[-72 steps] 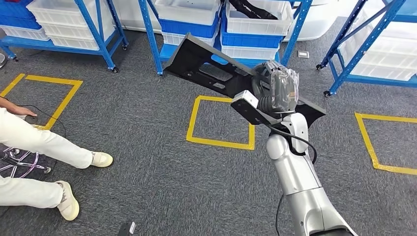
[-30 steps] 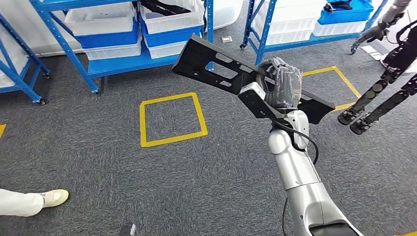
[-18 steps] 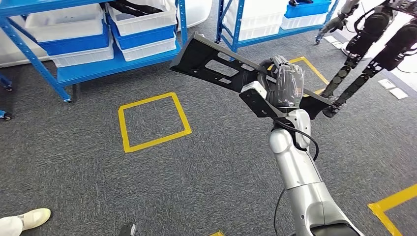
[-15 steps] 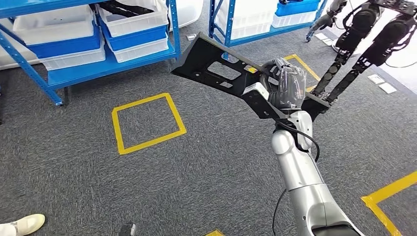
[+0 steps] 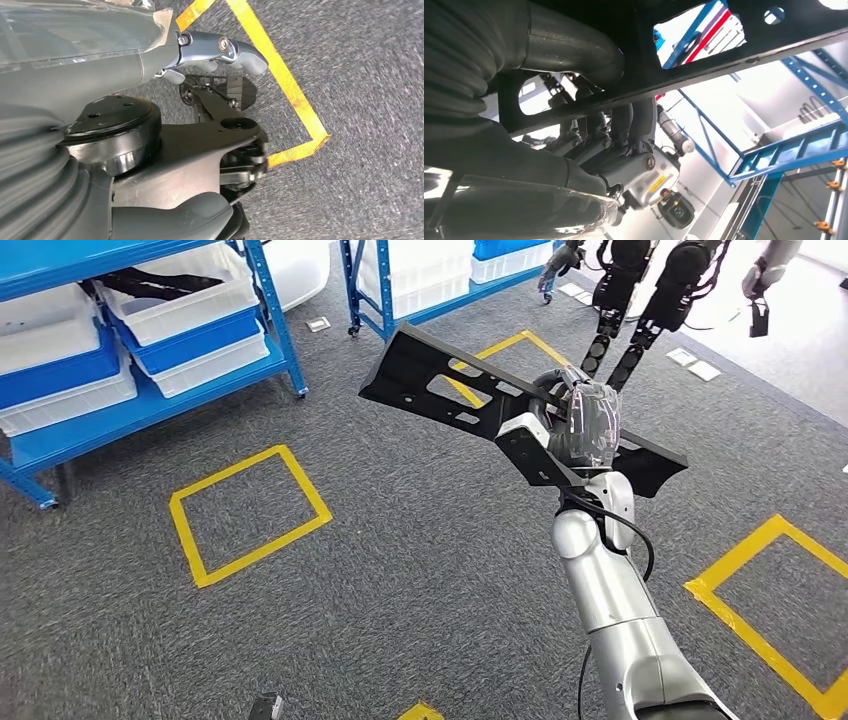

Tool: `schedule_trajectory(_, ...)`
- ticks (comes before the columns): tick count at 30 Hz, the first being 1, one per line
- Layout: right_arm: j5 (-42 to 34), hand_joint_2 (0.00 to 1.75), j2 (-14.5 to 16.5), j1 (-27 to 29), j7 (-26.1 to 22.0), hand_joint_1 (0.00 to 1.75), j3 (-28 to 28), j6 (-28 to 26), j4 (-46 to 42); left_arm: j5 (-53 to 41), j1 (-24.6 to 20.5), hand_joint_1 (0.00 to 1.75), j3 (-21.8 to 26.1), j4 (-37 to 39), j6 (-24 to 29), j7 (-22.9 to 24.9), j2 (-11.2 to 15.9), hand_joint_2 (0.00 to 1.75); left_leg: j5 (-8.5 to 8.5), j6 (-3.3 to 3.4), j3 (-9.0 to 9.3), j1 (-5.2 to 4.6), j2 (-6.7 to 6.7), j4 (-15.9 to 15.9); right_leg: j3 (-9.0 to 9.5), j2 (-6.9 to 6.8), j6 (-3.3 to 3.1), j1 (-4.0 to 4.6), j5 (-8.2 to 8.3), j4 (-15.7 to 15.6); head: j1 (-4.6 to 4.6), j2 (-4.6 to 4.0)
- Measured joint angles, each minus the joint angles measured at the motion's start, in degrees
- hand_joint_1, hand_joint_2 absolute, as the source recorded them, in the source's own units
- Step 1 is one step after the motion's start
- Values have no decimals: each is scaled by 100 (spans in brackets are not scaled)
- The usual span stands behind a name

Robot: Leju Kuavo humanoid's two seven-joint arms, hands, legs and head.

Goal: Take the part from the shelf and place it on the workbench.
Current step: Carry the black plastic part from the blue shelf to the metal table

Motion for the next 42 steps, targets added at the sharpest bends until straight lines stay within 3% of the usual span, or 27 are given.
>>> schedule_trajectory(2,0,175,-2,1,0,175,-1,-4,0,-3,-3,0,-2,0,0,1,10,175,319,22,400,37,-214,-776,-19,150,16,9,5,41,5,0)
schedule_trajectory(3,0,175,0,-2,-2,175,-2,-10,0,-5,-6,0,-4,0,0,4,15,175,385,33,522,43,-305,-1020,-45,215,43,14,15,56,4,0)
schedule_trajectory(4,0,175,0,-4,-5,175,-2,-20,0,-9,-11,0,-8,0,-1,12,18,175,389,47,572,35,-359,-1129,-75,273,78,14,31,62,4,0)
schedule_trajectory(6,-8,175,-14,3,-25,175,-4,-45,0,-21,-32,0,-19,-2,-3,36,20,175,411,103,564,-1,-262,-1155,-138,393,177,13,83,33,-1,0)
schedule_trajectory(7,-19,175,-31,9,-37,175,-9,-63,0,-31,-53,0,-23,-4,-6,48,19,175,444,149,568,-8,-193,-1189,-178,358,208,11,82,51,0,0)
schedule_trajectory(9,-49,175,-57,4,-61,175,-16,-111,2,-46,-96,0,-30,-10,-11,69,20,175,513,245,574,-3,-45,-1264,-377,84,207,34,-88,383,36,0)
schedule_trajectory(11,-67,175,-59,0,-81,175,-17,-174,14,-55,-115,0,-36,-11,-14,98,25,175,534,283,565,-17,113,-1280,-744,-217,174,35,-428,1160,74,0)
schedule_trajectory(13,-52,175,-56,21,-79,175,-14,-212,40,-61,-123,0,-39,-11,-15,130,36,175,533,282,554,-30,276,-1278,-985,-294,208,19,-611,1731,78,0)
schedule_trajectory(14,-33,175,-57,32,-63,175,-14,-217,53,-63,-132,0,-40,-11,-16,144,43,175,532,280,551,-32,351,-1277,-942,-320,246,8,-580,1701,82,0)
schedule_trajectory(15,-9,175,-57,37,-42,175,-12,-219,61,-64,-144,0,-40,-11,-20,155,49,175,529,274,553,-32,423,-1275,-771,-366,291,-5,-473,1419,84,0)
schedule_trajectory(17,28,175,-53,20,10,175,7,-215,66,-63,-170,0,-41,-11,-32,173,67,175,509,236,556,-49,554,-1262,-277,-614,344,-4,-214,559,94,0)
schedule_trajectory(19,32,175,-32,-13,44,175,48,-211,75,-50,-178,0,-41,-9,-43,187,99,175,487,175,558,-87,676,-1248,-30,-770,298,31,-83,79,92,0)
schedule_trajectory(21,28,175,-15,-36,58,175,82,-205,106,-18,-177,0,-41,-9,-46,201,126,175,476,126,571,-98,797,-1248,-46,-662,227,47,-55,41,80,0)
schedule_trajectory(22,31,175,-7,-43,61,175,96,-201,124,-4,-179,0,-41,-9,-46,205,137,175,452,93,572,-79,784,-1234,-53,-593,196,23,-41,37,77,0)
schedule_trajectory(23,38,175,6,-60,63,175,111,-197,142,6,-178,0,-41,-9,-47,206,147,175,383,63,548,-54,671,-1163,-55,-522,160,3,-28,33,74,0)
schedule_trajectory(24,44,175,31,-83,66,175,135,-193,165,16,-172,0,-41,-9,-47,204,157,175,246,34,471,-32,495,-971,-54,-451,111,-17,-13,28,66,0)
schedule_trajectory(26,54,175,105,-135,70,175,200,-172,225,51,-141,0,-39,-8,-41,195,176,175,-141,12,155,-12,124,-264,-59,-308,41,-17,6,26,46,0)
schedule_trajectory(28,62,175,179,-163,78,175,269,-104,304,108,-101,0,-34,-7,-27,168,184,175,-360,14,-175,-12,32,384,-63,-149,17,7,13,28,39,0)
schedule_trajectory(29,65,175,207,-176,85,175,295,-54,343,138,-86,0,-31,-7,-21,145,185,175,-310,22,-224,-10,26,440,-63,-69,17,14,14,32,39,0)
schedule_trajectory(31,66,175,262,-227,98,175,343,48,418,197,-62,0,-22,-7,-19,83,186,175,62,49,3,0,-42,-89,-64,88,20,17,16,56,38,0)
schedule_trajectory(33,66,175,326,-322,110,175,386,117,490,245,-37,0,-4,-5,-20,24,193,175,371,72,350,25,-307,-819,-92,229,34,31,19,97,41,0)
schedule_trajectory(35,68,175,377,-419,123,175,414,156,550,283,-5,0,20,-4,-23,-14,198,175,437,91,465,16,-427,-1087,-147,345,80,37,44,106,42,0)
schedule_trajectory(37,71,175,393,-482,135,175,428,173,596,302,19,0,42,-4,-23,-35,191,175,486,149,465,-1,-276,-1125,-208,429,155,41,84,82,42,0)
schedule_trajectory(38,72,175,394,-504,138,175,433,175,615,304,26,0,51,-4,-22,-43,188,175,521,194,475,0,-211,-1164,-258,364,178,52,65,125,45,0)
schedule_trajectory(40,77,175,403,-548,141,175,446,176,652,307,42,0,64,-4,-22,-52,181,175,575,269,486,4,-46,-1234,-494,41,172,75,-154,561,84,0)
schedule_trajectory(42,77,175,417,-571,142,175,465,176,693,307,71,0,67,-4,-25,-54,178,175,581,290,480,-29,128,-1240,-868,-234,160,66,-492,1362,119,0)
